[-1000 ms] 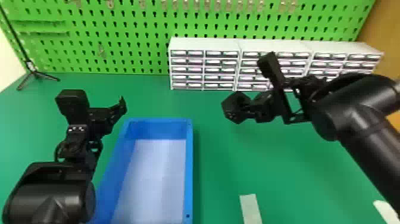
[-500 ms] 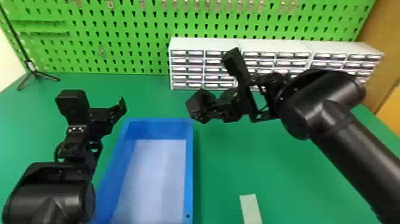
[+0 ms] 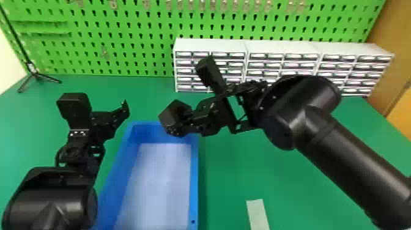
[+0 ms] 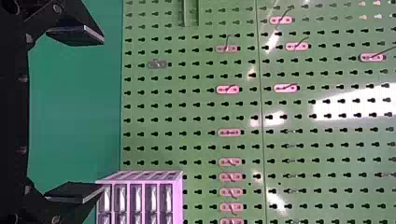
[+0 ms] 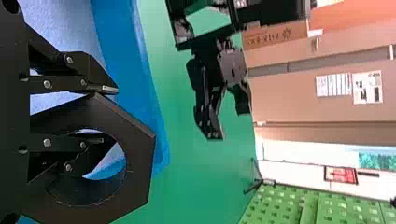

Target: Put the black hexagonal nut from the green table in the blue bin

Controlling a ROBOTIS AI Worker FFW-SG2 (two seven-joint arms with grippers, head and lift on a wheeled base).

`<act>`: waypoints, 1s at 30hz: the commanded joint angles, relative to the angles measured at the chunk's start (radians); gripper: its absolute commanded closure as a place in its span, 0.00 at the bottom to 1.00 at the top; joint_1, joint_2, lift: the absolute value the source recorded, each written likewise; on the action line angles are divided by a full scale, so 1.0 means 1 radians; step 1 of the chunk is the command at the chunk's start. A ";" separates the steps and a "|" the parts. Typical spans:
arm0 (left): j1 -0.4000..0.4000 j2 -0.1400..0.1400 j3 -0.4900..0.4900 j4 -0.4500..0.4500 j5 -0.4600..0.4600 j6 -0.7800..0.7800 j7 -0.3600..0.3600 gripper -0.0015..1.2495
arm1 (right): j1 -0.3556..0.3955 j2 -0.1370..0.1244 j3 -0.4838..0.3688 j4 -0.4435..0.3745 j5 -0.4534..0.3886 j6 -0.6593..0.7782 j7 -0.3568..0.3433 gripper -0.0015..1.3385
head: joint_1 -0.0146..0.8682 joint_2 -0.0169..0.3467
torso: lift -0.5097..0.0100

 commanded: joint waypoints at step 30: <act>-0.006 0.000 -0.003 0.000 0.000 0.004 0.000 0.14 | -0.112 -0.013 0.323 0.035 -0.156 -0.056 -0.097 0.75 | 0.79 0.12 | 0.80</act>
